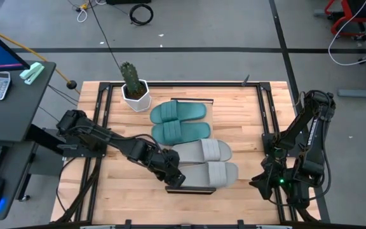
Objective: Pick and place slides into the shelf
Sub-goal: Put the gray slide on the shelf, then return to Home Position
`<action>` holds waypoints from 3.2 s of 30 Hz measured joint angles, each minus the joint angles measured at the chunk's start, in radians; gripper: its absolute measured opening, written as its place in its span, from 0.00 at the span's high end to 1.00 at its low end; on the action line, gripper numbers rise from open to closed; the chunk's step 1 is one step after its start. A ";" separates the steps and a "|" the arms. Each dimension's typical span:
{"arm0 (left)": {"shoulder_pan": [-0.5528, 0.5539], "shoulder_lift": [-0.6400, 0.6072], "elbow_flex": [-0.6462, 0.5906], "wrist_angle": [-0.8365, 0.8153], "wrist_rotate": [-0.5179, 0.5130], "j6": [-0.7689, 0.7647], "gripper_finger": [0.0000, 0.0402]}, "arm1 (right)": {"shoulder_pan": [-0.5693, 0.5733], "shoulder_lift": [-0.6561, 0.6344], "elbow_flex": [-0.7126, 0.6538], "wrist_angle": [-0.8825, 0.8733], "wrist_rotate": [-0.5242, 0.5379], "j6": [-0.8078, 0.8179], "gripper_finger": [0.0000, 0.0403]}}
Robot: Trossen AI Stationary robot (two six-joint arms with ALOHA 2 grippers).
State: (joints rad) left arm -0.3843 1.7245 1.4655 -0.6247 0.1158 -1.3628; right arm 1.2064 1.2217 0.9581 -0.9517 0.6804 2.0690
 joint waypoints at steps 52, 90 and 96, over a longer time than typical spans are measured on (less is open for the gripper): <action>0.022 -0.103 0.001 -0.051 -0.167 0.018 0.80 | -0.260 0.000 0.000 0.078 -0.114 -0.280 0.62; 0.009 -0.224 0.001 -0.173 -0.479 0.399 0.96 | -0.186 -0.320 0.000 -0.228 -0.189 -0.297 0.85; 0.009 -0.229 0.001 -0.243 -0.470 0.494 0.98 | -0.225 -0.370 0.008 -0.266 -0.159 -0.415 0.97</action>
State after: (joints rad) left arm -0.3752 1.4955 1.4666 -0.8677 -0.3541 -0.8690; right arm 0.9809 0.8521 0.9664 -1.2177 0.5214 1.6537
